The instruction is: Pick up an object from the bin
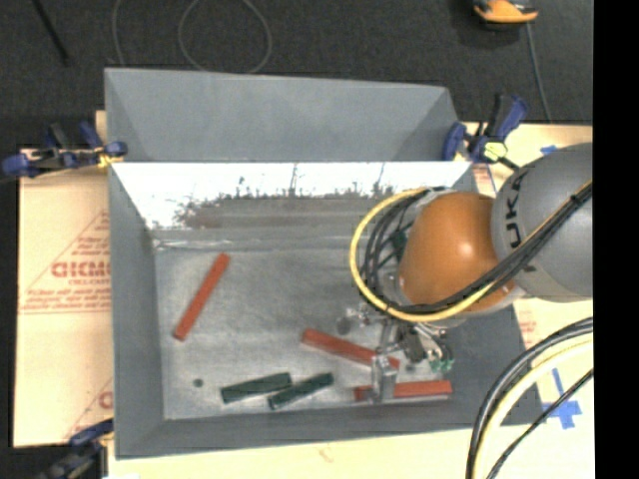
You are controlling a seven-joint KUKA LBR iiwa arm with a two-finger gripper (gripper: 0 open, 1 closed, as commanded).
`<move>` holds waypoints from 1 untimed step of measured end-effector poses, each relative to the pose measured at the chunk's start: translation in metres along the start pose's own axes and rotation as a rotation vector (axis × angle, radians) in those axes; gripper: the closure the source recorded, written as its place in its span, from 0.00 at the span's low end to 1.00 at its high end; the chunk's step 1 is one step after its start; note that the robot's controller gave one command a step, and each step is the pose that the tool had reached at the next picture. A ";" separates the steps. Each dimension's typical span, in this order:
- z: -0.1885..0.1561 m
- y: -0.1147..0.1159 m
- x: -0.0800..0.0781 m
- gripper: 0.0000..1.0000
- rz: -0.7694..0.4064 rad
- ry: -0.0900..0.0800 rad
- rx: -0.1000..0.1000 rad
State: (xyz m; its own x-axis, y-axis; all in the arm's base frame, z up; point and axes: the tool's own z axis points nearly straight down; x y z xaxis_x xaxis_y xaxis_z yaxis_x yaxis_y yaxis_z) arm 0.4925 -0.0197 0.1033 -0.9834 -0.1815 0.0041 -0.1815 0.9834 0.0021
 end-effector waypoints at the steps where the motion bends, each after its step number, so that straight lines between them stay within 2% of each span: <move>1: 0.033 -0.016 -0.019 0.00 0.092 -0.005 0.001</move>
Offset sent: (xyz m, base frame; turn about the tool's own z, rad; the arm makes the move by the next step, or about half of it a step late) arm 0.0206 -0.0125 -0.0333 0.0946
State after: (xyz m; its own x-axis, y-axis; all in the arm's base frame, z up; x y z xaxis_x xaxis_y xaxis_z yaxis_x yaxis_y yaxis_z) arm 0.5139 -0.0324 0.0699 -0.9959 -0.0902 -0.0005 -0.0902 0.9959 0.0010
